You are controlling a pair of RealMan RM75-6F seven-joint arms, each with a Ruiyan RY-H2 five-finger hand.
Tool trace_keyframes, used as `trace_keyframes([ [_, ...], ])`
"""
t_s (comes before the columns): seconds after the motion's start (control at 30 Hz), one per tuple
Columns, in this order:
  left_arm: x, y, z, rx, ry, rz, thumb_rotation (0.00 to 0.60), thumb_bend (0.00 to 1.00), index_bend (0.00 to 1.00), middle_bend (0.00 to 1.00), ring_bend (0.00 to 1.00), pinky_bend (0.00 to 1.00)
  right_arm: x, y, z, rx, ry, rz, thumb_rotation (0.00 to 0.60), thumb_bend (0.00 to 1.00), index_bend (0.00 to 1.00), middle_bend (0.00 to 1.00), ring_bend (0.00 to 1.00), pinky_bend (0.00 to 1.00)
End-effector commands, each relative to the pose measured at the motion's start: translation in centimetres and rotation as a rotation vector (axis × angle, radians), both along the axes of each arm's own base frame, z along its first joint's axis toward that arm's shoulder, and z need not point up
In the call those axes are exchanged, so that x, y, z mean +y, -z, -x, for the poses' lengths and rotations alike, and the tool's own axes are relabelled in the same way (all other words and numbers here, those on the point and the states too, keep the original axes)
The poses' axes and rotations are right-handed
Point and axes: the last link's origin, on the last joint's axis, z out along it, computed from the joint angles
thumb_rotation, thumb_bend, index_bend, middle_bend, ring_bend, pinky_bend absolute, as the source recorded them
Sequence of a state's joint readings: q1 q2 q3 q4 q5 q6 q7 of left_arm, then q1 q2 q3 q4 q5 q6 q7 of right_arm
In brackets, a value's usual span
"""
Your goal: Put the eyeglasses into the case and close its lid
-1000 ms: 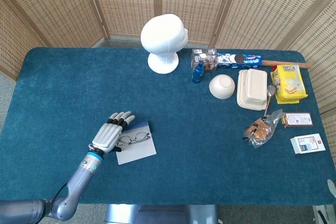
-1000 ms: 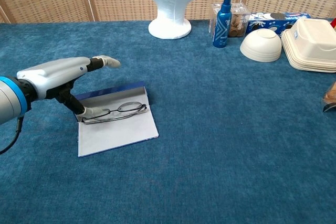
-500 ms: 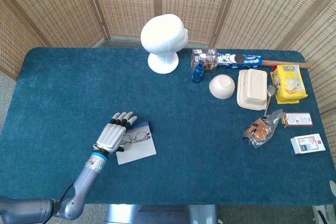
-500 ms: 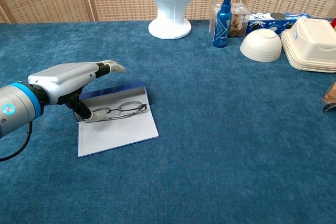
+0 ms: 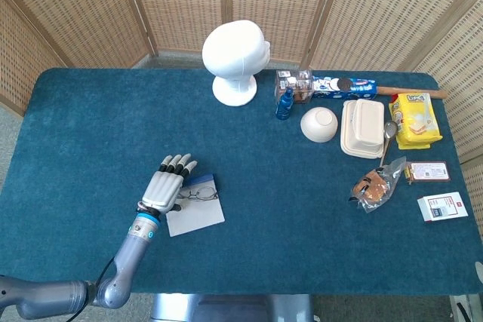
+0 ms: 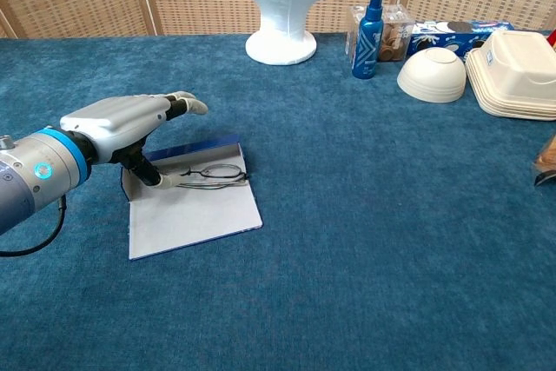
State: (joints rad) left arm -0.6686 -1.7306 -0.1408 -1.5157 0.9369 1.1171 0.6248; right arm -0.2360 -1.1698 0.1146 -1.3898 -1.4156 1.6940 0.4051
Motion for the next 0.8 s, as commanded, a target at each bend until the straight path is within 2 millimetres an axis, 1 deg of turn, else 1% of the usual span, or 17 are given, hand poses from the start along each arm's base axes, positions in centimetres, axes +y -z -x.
trace_keyframes([
  [0.03, 0.1, 0.3, -0.1, -0.007, -0.009, 0.018, 0.599, 0.26, 0.10, 0.00, 0.00, 0.00, 0.0, 0.0, 0.0, -0.001, 0.000, 0.002, 0.510, 0.24, 0.05, 0.17, 0.00, 0.17],
  [0.17, -0.4, 0.6, -0.5, -0.026, -0.008, 0.077, 0.600, 0.26, 0.10, 0.00, 0.00, 0.00, 0.1, 0.0, 0.2, -0.003, 0.004, 0.003, 0.507, 0.24, 0.04, 0.17, 0.00, 0.17],
  [0.27, -0.7, 0.7, -0.9, -0.023, 0.012, 0.082, 0.600, 0.26, 0.10, 0.00, 0.00, 0.00, 0.0, 0.0, 0.2, -0.003, 0.004, 0.000, 0.509, 0.24, 0.05, 0.17, 0.00, 0.17],
  [0.5, 0.1, 1.0, -1.5, -0.012, 0.020, 0.041, 0.600, 0.26, 0.10, 0.00, 0.00, 0.00, 0.2, -0.1, 0.4, -0.008, 0.008, 0.004, 0.504, 0.24, 0.05, 0.17, 0.00, 0.17],
  [0.8, 1.2, 1.2, -1.3, 0.014, -0.006, 0.010, 0.599, 0.26, 0.10, 0.00, 0.00, 0.00, 0.5, -0.3, 0.3, -0.007, 0.007, 0.012, 0.507, 0.24, 0.04, 0.17, 0.00, 0.17],
])
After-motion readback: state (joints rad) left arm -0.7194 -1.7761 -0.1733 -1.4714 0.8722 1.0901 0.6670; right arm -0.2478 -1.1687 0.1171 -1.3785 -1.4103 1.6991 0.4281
